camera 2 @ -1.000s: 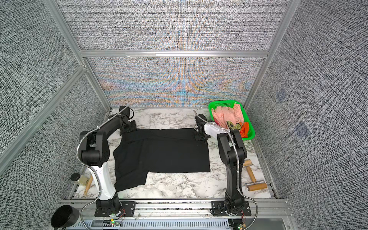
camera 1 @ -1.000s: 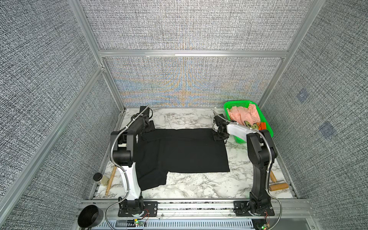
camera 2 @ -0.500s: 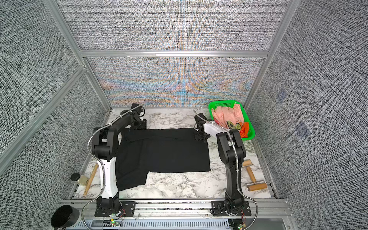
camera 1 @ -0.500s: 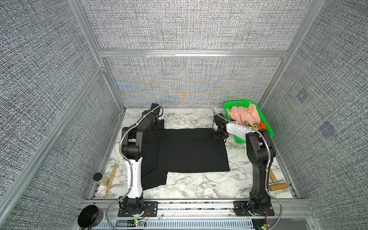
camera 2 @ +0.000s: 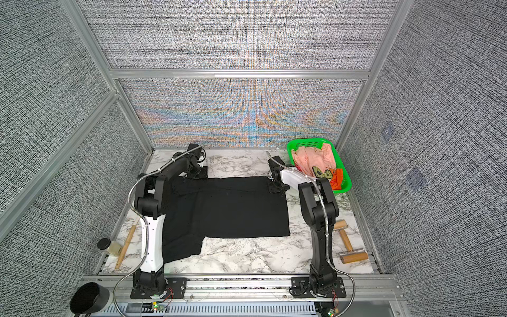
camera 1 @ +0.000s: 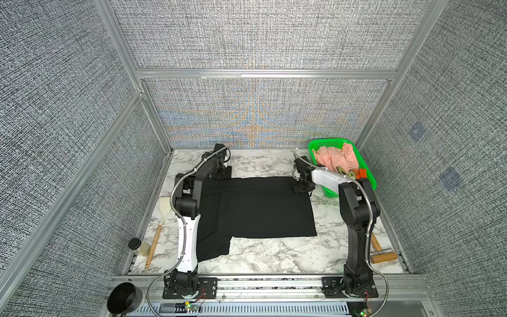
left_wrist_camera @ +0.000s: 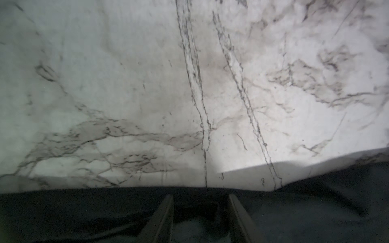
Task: Fold and stack t-shirts
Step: Smooth out the T-shirt at the center of the table.
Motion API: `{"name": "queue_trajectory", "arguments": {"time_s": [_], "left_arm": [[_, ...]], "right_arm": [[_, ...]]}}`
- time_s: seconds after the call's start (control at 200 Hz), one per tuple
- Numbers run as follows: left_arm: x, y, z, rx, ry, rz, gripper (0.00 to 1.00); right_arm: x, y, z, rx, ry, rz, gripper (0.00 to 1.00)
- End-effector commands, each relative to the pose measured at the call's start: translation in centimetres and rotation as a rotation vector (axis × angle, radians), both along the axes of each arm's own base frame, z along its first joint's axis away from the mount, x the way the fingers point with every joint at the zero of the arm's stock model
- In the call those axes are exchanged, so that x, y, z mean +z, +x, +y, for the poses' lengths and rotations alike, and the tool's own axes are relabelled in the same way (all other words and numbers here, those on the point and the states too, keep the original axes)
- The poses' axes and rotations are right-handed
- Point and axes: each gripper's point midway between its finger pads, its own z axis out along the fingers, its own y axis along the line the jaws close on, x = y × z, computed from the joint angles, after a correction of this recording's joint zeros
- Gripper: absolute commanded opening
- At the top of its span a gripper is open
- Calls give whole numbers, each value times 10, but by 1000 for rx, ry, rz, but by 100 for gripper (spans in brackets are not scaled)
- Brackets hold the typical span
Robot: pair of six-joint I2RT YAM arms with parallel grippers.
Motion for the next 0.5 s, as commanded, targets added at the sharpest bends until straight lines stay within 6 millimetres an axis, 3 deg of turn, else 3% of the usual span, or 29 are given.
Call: {"name": "queue_trajectory", "arguments": {"time_s": [0.0,0.18,0.325,0.495], "left_arm": [[1,-5,0,6,1,16,42],[9,-6,-1,16,-7,-6,24],[17,-5,0,43,-5,-36,18],[23,-10,0,90,6,-59,2]], "right_arm": [[-15,-15,-12,-10,-58,63,35],[-15,-15,-12,-15,-57,62,35],[-15,-14,-12,-11,-59,60,35],[-14,-13,-14,-6,-71,55,35]]}}
